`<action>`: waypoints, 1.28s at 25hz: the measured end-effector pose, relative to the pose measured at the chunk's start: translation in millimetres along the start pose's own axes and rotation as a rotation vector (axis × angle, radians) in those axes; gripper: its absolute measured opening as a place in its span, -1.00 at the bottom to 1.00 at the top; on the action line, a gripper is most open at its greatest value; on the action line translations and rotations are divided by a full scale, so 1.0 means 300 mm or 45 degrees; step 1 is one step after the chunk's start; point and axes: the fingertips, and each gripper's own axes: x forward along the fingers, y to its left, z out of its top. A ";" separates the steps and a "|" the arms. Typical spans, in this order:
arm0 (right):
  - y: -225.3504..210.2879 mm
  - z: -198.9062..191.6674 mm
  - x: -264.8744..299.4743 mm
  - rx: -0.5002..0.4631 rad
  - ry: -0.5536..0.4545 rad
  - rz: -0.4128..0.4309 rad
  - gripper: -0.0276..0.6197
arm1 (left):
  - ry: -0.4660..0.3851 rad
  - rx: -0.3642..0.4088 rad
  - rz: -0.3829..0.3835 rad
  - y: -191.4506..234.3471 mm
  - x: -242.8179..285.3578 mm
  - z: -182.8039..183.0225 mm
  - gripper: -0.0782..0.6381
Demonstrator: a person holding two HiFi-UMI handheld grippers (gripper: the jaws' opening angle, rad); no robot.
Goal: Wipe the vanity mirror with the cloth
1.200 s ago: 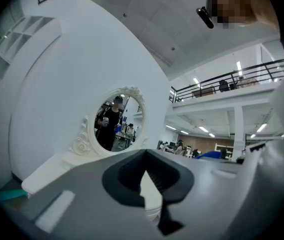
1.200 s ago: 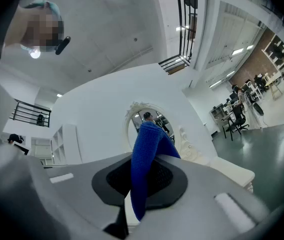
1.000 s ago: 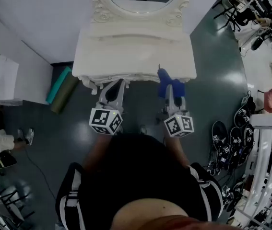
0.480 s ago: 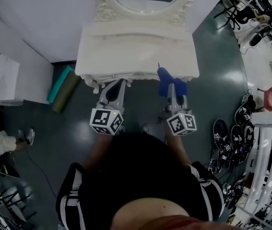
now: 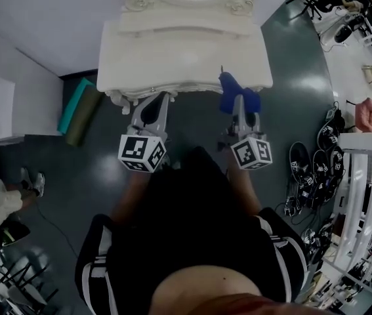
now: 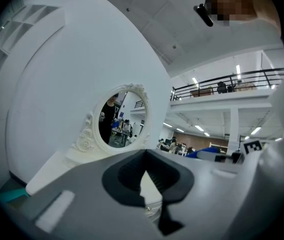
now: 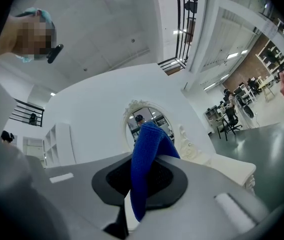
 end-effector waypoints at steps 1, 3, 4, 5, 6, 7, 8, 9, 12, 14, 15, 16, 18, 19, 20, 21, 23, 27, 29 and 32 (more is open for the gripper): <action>-0.012 -0.009 0.012 0.002 0.002 -0.006 -0.83 | 0.003 -0.003 -0.003 0.006 0.020 -0.007 -0.76; -0.046 -0.027 0.030 0.010 0.018 -0.021 -0.83 | 0.017 -0.007 -0.006 0.009 0.056 -0.026 -0.76; -0.064 -0.034 0.040 0.015 0.025 -0.026 -0.83 | 0.024 -0.006 -0.005 0.010 0.075 -0.032 -0.76; -0.082 -0.037 0.056 0.021 0.028 -0.027 -0.83 | 0.025 -0.007 -0.002 0.012 0.098 -0.032 -0.76; -0.101 -0.035 0.079 0.028 0.028 -0.024 -0.83 | 0.020 -0.012 0.001 0.015 0.126 -0.027 -0.76; -0.122 -0.031 0.108 0.034 0.024 -0.020 -0.83 | 0.013 -0.020 0.004 0.020 0.160 -0.019 -0.76; -0.143 -0.027 0.142 0.038 0.020 -0.014 -0.83 | 0.008 -0.025 0.007 0.026 0.198 -0.011 -0.76; -0.165 -0.023 0.180 0.040 0.017 -0.008 -0.83 | 0.007 -0.021 0.011 0.033 0.239 -0.004 -0.76; -0.228 -0.005 0.301 0.036 0.017 0.016 -0.83 | 0.012 0.021 0.033 0.049 0.365 0.023 -0.76; -0.270 0.015 0.380 0.045 0.023 0.034 -0.83 | 0.011 0.040 0.054 0.056 0.448 0.047 -0.76; -0.290 0.026 0.419 0.050 0.026 0.042 -0.83 | 0.010 0.044 0.066 0.062 0.487 0.061 -0.76; -0.309 0.037 0.458 0.054 0.029 0.051 -0.83 | 0.008 0.046 0.079 0.068 0.524 0.074 -0.76; -0.342 0.058 0.529 0.067 0.031 0.071 -0.83 | 0.005 0.048 0.107 0.081 0.587 0.097 -0.76; -0.357 0.069 0.559 0.074 0.031 0.080 -0.83 | 0.003 0.048 0.123 0.086 0.612 0.106 -0.76; -0.372 0.079 0.585 0.078 0.031 0.089 -0.83 | 0.001 0.050 0.143 0.090 0.632 0.114 -0.76; -0.386 0.087 0.611 0.081 0.032 0.095 -0.83 | 0.002 0.053 0.164 0.095 0.650 0.120 -0.76; -0.407 0.096 0.671 0.088 0.033 0.099 -0.83 | 0.011 0.066 0.207 0.118 0.686 0.131 -0.76; -0.403 0.095 0.793 0.096 0.031 0.093 -0.83 | 0.032 0.075 0.240 0.203 0.755 0.158 -0.76; -0.397 0.086 0.855 0.088 0.035 0.087 -0.83 | 0.032 0.067 0.229 0.248 0.795 0.169 -0.76; -0.395 0.072 0.953 0.081 0.026 0.051 -0.83 | 0.036 0.069 0.193 0.318 0.862 0.186 -0.76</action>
